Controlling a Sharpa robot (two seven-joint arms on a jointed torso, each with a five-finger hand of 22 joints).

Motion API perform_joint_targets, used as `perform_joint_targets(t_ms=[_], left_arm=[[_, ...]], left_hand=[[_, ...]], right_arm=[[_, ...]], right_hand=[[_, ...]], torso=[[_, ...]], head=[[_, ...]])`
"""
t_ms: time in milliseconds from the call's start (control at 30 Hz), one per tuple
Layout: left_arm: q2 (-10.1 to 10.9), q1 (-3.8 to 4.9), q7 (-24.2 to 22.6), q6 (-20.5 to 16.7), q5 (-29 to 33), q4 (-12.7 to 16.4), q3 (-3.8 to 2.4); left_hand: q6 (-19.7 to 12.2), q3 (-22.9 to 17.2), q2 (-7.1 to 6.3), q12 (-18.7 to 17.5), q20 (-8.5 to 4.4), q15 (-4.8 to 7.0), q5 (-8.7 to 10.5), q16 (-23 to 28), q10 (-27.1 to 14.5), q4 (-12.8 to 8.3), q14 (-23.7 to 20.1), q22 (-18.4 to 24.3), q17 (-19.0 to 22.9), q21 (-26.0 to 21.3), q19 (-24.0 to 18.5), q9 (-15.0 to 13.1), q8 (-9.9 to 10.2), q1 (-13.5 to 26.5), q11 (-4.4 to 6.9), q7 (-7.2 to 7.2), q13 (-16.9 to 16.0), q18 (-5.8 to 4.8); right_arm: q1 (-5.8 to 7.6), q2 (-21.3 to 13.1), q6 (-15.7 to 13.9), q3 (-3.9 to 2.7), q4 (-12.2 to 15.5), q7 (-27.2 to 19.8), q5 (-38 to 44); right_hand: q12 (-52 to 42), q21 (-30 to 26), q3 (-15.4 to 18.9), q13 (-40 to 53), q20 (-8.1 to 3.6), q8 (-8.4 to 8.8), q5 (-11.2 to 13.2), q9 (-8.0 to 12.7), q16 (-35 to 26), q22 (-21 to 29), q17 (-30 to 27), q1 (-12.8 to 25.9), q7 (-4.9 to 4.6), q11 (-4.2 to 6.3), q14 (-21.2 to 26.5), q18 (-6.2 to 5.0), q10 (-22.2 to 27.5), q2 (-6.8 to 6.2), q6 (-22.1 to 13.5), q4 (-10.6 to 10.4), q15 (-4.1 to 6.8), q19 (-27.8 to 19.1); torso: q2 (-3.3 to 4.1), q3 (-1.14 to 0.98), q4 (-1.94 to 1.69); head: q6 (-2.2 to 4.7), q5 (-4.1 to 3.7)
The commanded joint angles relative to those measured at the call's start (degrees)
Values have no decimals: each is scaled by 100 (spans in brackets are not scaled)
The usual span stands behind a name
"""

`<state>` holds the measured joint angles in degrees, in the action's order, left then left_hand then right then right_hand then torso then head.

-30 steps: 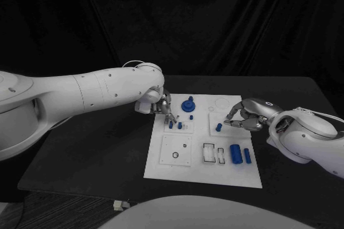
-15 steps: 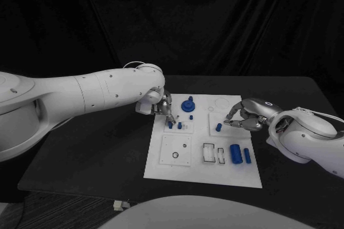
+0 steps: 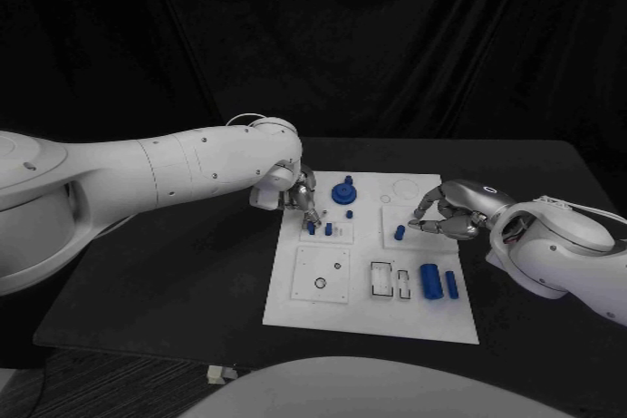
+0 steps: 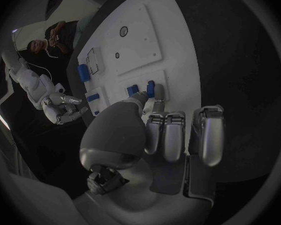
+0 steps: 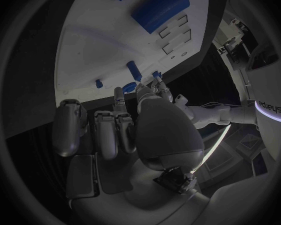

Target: Assemble the parts on the task board

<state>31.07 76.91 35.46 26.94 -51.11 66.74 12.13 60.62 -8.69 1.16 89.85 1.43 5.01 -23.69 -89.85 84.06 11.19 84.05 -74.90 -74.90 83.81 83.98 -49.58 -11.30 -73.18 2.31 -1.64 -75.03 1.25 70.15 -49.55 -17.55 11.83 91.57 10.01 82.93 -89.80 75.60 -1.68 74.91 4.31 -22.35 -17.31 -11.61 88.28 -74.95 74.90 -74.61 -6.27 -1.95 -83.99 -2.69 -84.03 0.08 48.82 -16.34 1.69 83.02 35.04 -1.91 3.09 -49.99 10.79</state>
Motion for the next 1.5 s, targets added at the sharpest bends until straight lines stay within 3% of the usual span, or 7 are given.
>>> perform_joint_targets(t_ms=[33, 200, 433, 733, 1200, 1500], left_arm=[[-2, -22, -107, -112, 29, 21, 1], [43, -24, -93, -258, 29, 84, 1], [118, -25, -72, -420, 29, 191, 1], [220, -25, -46, -648, 29, 319, 2], [592, -25, -21, -1184, 29, 847, 2], [763, -25, 11, -1267, 29, 1104, 3]], left_hand=[[70, -137, -87, 15, -13, 25, 34, -15, 594, -81, 595, -1314, -1510, 7, 284, 26, 40, -25, 29, 18, -1497, 23], [136, -452, -200, 15, -34, 45, 35, -15, 594, -295, 595, -1319, -1510, 21, 296, 73, 50, -62, 48, 33, -1497, 19], [167, -659, -276, 15, -42, 53, 33, -15, 594, -426, 595, -1321, -1510, 28, 303, 83, 41, -27, 55, 36, -1497, 17], [178, -728, -294, 15, -45, 54, 54, -15, 594, -455, 595, -1321, -1510, 27, 305, 83, 35, 15, 56, 35, -1497, 17], [89, -866, -320, 15, -39, 42, 94, -15, 594, -496, 595, -1318, -1510, 16, 301, 129, 99, 124, 34, 5, -1497, 18], [72, -907, -316, 15, -33, 34, 124, -15, 594, -493, 595, -1310, -1510, -11, 288, 149, 116, 181, 24, -7, -1497, 24]], right_arm=[[-14, 3, 66, -3, 3, 139, 10], [-14, -4, 83, -3, 4, 174, 10], [-14, -16, 99, -3, 1, 213, 10], [-14, -21, 108, -3, -5, 248, 10], [-17, -10, 110, -3, -39, 265, 10], [-24, -9, 103, -3, -47, 264, 10]], right_hand=[[-20, -20, -1, 1509, -4, 16, -37, 9, -21, -1015, 1209, -63, 5, 17, -511, -92, -597, -4, 18, 32, 33, -23], [-20, -60, -12, 1509, -4, 17, -50, 9, -41, -1003, 1180, -95, 5, 18, -502, -101, -597, -2, 19, 44, 34, -41], [-20, -117, -25, 1509, -5, 19, -64, 10, -71, -985, 1135, -128, 4, 18, -488, -114, -597, 0, 17, 56, 34, -68], [-20, -189, -36, 1509, -4, 23, -83, 12, -112, -962, 1074, -160, 2, 16, -467, -130, -597, 0, 14, 65, 33, -103], [-20, -297, -44, 1509, -2, 29, -113, 15, -172, -927, 987, -192, -3, 12, -437, -152, -597, -6, 9, 68, 30, -154], [-20, -330, -43, 1509, -2, 32, -123, 17, -193, -917, 957, -196, -6, 10, -426, -158, -597, -11, 6, 64, 29, -169]], torso=[[-6, 1, 0], [-1, 3, -2], [-2, 1, -5], [-4, 2, -2], [-4, 3, 2], [-7, 2, -8]], head=[[-1, 8], [-1, 13], [-1, 15], [-1, 22], [-1, 50], [-1, 40]])
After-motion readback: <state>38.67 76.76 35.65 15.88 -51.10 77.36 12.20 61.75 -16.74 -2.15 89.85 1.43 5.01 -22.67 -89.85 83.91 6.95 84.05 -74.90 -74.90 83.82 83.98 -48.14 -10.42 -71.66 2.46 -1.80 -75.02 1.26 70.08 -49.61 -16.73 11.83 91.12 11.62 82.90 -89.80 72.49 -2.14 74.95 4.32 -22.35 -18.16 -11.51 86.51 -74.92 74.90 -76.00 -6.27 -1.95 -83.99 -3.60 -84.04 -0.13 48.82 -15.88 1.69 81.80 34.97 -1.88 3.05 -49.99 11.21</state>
